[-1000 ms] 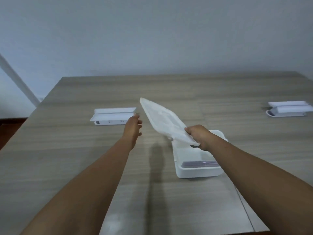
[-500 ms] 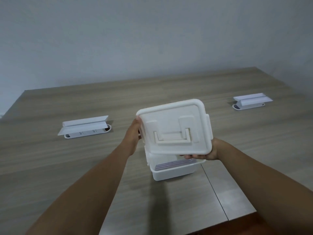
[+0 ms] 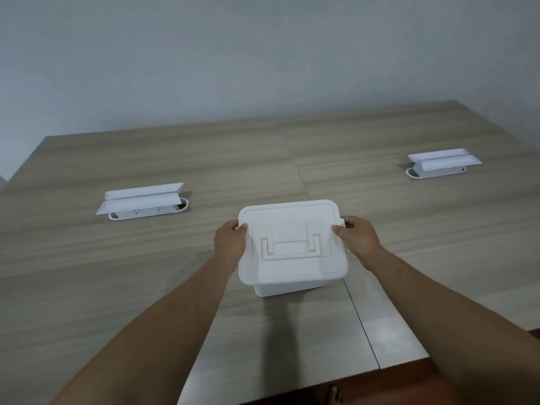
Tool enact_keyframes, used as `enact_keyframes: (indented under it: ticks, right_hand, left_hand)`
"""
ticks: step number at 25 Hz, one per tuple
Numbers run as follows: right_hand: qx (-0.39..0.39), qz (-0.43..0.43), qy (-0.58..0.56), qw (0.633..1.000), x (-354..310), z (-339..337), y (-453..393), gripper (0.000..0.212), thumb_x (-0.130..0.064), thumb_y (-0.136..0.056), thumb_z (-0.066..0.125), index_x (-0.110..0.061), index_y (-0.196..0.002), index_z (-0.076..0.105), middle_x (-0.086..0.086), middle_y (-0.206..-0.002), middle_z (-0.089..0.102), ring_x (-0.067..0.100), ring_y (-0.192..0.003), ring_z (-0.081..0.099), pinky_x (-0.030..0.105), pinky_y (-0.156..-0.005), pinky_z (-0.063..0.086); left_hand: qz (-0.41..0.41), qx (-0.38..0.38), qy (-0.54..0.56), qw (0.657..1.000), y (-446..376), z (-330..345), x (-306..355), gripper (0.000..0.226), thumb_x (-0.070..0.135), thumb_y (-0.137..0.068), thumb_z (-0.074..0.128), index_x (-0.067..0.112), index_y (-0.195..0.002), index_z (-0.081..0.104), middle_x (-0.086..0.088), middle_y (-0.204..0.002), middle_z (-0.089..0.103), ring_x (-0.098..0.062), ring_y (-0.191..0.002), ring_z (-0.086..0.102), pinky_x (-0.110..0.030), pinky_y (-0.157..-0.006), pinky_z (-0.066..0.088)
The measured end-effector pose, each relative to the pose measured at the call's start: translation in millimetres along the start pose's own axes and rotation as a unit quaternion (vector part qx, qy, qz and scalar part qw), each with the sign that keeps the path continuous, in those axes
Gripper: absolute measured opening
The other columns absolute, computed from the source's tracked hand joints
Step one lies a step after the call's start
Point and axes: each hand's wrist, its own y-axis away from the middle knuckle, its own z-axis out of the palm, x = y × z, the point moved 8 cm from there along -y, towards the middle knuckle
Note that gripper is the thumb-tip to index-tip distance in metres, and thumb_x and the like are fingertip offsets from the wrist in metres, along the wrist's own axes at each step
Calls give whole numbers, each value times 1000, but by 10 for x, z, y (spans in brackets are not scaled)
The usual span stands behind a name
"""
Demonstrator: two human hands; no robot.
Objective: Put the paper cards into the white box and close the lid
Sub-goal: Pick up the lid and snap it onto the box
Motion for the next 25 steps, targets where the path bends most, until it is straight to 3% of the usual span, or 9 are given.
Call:
enact_keyframes:
  ticks: [4,5,7,9,11,13,19,22,25]
  right_hand:
    - [45,-40,108,992,120,60,-141,23,-20,-88,62,2,-82,67,20,-83,70,38,-79,64,30,-61,43]
    - [48,-43,129,990,144,76,-195,26,-21,-89,60,-3,-70,61,16,-76,66,36,-72,60,30,-56,39]
    - [53,-50,163,984,188,104,-327,34,-25,-91,56,-14,-61,46,9,-76,54,30,-75,52,31,-57,35]
    - [49,-49,193,979,204,144,-414,22,-29,-94,52,-15,-79,58,11,-95,56,32,-99,52,36,-77,42]
    - [24,-51,213,975,233,229,-457,30,-30,-97,48,-14,-118,62,10,-122,56,34,-121,43,42,-95,40]
    - [1,-62,215,975,282,302,-493,40,-29,-98,47,-14,-136,52,8,-135,52,34,-128,40,41,-102,37]
    - [-46,-60,146,986,429,408,-541,48,-32,-101,38,-19,-147,38,8,-146,48,29,-135,44,35,-105,33]
    - [-50,14,75,996,548,414,-521,56,-41,-100,37,-21,-151,28,7,-153,41,29,-138,40,38,-108,32]
    - [-63,74,18,995,629,417,-530,53,-48,-96,41,-22,-143,42,6,-139,54,26,-115,54,38,-92,42]
  left_hand:
    - [36,31,-87,995,14,70,-90,31,25,-91,53,-1,-75,57,-14,-76,55,-33,-70,55,-37,-69,46]
    - [31,32,-99,994,-2,99,-118,31,27,-91,53,-2,-80,60,-19,-84,57,-39,-80,60,-41,-76,50]
    - [9,32,-152,988,-7,164,-171,37,34,-94,50,8,-114,66,-22,-116,54,-39,-110,58,-44,-96,46]
    - [-2,38,-197,980,-26,194,-199,42,38,-96,45,18,-130,59,-16,-130,47,-35,-121,50,-43,-104,41]
    - [15,25,-180,983,-81,252,-206,38,34,-96,42,13,-121,62,-18,-124,51,-37,-114,55,-42,-99,45]
    - [34,6,-175,984,-153,302,-269,37,33,-95,40,10,-111,64,-18,-115,61,-38,-106,61,-42,-92,49]
    - [62,15,-109,992,-34,349,-277,40,31,-101,40,13,-134,54,-8,-127,65,-29,-117,59,-28,-89,40]
    - [5,17,-55,998,-80,383,-460,47,45,-98,42,17,-135,51,-6,-126,64,-29,-115,60,-33,-91,43]
    - [-70,1,7,997,-111,410,-625,59,61,-89,45,15,-124,58,-5,-117,68,-28,-104,64,-37,-85,48]
